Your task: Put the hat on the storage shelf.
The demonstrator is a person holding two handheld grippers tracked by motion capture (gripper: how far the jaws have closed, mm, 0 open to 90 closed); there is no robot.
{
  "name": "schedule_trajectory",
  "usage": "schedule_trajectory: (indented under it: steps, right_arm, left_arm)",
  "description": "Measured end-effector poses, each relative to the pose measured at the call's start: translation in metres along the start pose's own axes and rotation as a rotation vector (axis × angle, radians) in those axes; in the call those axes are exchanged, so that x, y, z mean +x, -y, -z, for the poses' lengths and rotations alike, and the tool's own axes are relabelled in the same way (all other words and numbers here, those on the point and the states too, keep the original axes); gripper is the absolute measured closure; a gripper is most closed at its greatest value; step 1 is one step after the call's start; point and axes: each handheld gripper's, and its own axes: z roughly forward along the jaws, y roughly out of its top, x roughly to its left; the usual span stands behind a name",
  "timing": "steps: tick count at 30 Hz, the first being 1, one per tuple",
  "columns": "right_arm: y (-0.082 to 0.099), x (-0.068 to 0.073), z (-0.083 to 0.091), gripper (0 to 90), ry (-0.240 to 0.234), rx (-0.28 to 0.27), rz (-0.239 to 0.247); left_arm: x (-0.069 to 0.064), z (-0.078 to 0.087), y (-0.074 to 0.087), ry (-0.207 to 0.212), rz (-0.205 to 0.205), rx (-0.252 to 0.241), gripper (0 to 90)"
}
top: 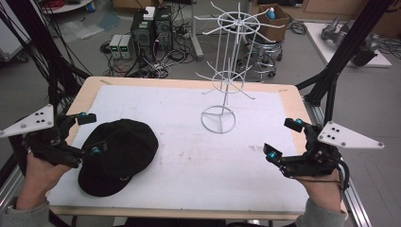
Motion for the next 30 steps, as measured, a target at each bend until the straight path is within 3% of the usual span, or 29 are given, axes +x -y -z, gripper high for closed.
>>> schedule_trajectory:
  steps: [7,10,16,19,21,30]
  right_arm:
    - [0.001,0.0,-0.004,0.8,-0.009,0.011,0.002]
    - [0.001,0.0,-0.002,0.8,-0.006,0.006,0.001]
    - [0.002,-0.002,-0.001,0.8,-0.01,0.001,-0.004]
    - [0.003,-0.001,-0.003,0.8,-0.048,-0.004,0.012]
    - [0.002,0.001,-0.005,0.8,-0.073,-0.009,0.022]
    - [0.003,0.002,-0.007,0.8,-0.076,0.005,0.02]
  left_arm:
    - [0.003,0.0,0.003,-0.011,0.006,-0.004,1.8]
    - [0.004,-0.003,0.006,-0.049,-0.022,0.013,1.8]
    - [0.018,-0.014,0.018,-0.044,0.017,0.049,1.8]
    - [0.027,-0.02,0.024,-0.035,0.059,0.087,1.8]
    - [0.031,-0.022,0.028,-0.034,0.059,0.089,1.8]
    - [0.049,-0.028,0.038,-0.113,0.078,0.122,1.8]
